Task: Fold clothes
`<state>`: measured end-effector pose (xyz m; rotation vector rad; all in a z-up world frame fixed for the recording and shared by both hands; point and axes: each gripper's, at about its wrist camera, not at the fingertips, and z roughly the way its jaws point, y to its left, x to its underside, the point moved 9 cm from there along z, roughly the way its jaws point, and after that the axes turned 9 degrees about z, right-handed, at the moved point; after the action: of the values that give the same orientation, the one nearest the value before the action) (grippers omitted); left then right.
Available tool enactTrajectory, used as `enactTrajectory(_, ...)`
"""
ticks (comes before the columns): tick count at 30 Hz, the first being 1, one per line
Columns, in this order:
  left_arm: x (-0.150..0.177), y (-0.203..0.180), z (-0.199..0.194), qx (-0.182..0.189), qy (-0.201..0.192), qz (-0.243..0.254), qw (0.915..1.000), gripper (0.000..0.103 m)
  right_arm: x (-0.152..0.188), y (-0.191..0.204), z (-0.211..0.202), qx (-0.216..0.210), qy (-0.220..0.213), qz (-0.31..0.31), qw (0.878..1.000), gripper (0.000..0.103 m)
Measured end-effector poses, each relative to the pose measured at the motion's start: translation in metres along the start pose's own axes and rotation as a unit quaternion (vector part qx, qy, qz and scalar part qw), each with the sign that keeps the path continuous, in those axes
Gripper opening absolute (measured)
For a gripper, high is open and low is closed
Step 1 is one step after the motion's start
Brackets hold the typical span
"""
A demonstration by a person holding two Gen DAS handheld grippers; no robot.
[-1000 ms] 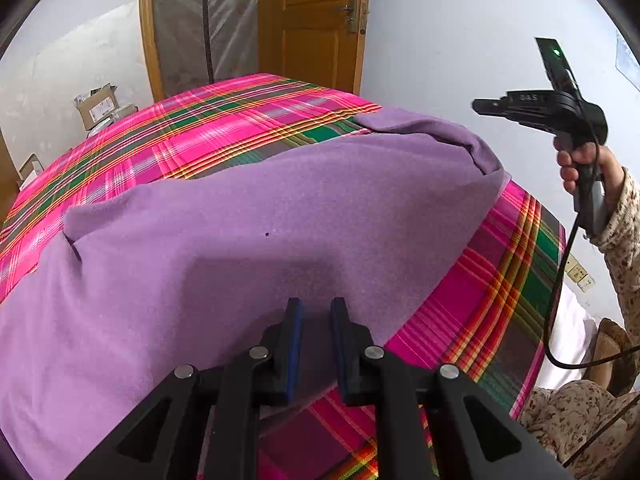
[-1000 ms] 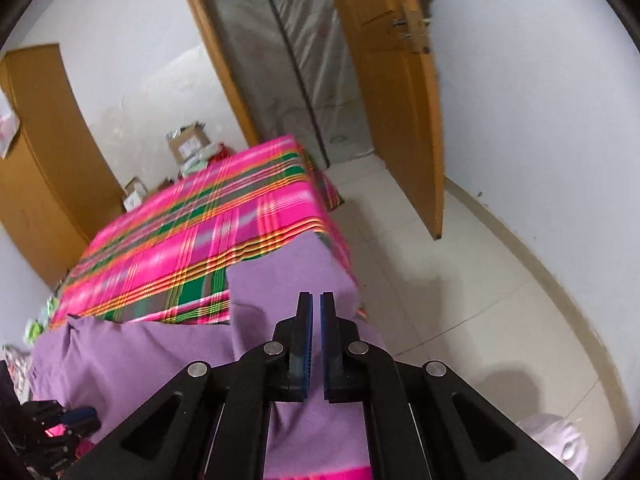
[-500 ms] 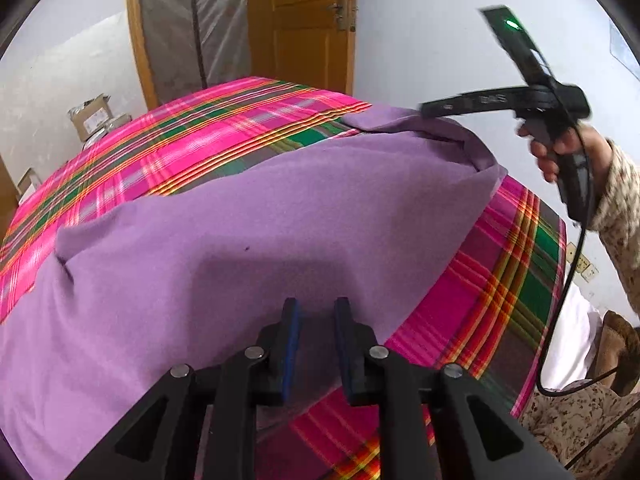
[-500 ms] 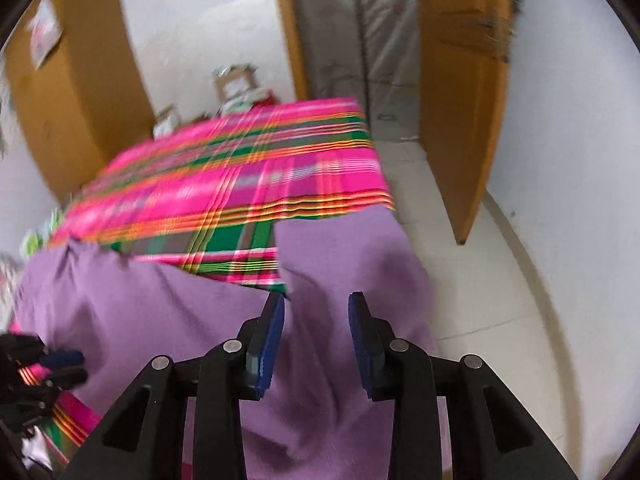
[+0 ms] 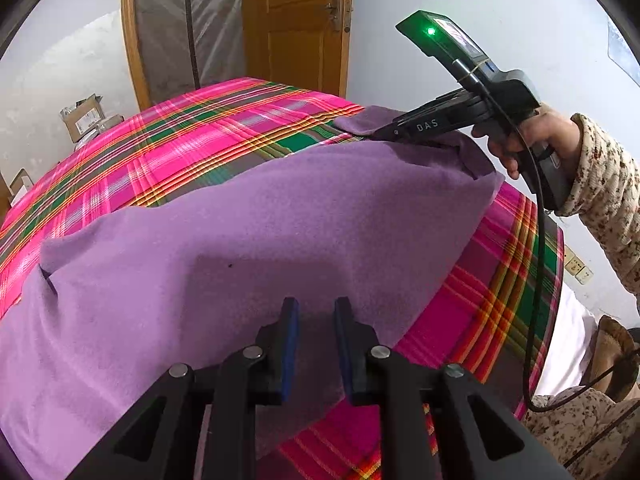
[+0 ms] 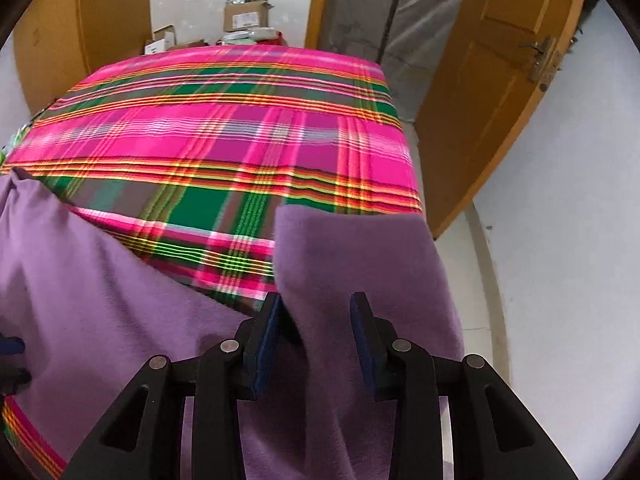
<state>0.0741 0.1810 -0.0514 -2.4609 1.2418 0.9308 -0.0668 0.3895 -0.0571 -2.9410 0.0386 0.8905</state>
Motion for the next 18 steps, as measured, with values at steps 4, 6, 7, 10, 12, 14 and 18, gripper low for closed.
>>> enactTrajectory(4,-0.001,-0.001,0.001,-0.001,0.0,0.001,1.0,0.019,0.001,-0.012,-0.003,0.015,-0.003,0.014,1.0,0.005)
enactTrajectory(6,-0.001,-0.001,0.001,-0.002,0.0,0.003,1.0,0.019,0.001,-0.022,-0.012,0.006,-0.02,0.036,0.999,0.004)
enactTrajectory(7,-0.001,-0.002,0.001,-0.002,0.0,0.004,1.0,0.019,0.0,-0.027,-0.017,0.003,-0.029,0.047,0.998,0.004)
enactTrajectory(10,-0.002,-0.003,0.001,-0.002,-0.001,0.005,1.0,0.019,0.001,-0.048,-0.038,-0.018,-0.06,0.099,0.993,0.003)
enactTrajectory(12,-0.002,-0.003,0.0,-0.002,-0.001,0.005,1.0,0.019,0.006,-0.065,-0.052,-0.029,-0.077,0.135,0.987,0.003)
enactTrajectory(14,-0.002,-0.004,0.0,-0.002,-0.001,0.005,1.0,0.019,0.011,-0.083,-0.066,-0.041,-0.094,0.17,0.98,0.003)
enactTrajectory(18,-0.001,-0.005,0.0,-0.003,-0.001,0.008,1.0,0.019,0.024,-0.111,-0.083,-0.037,-0.116,0.216,0.969,0.003)
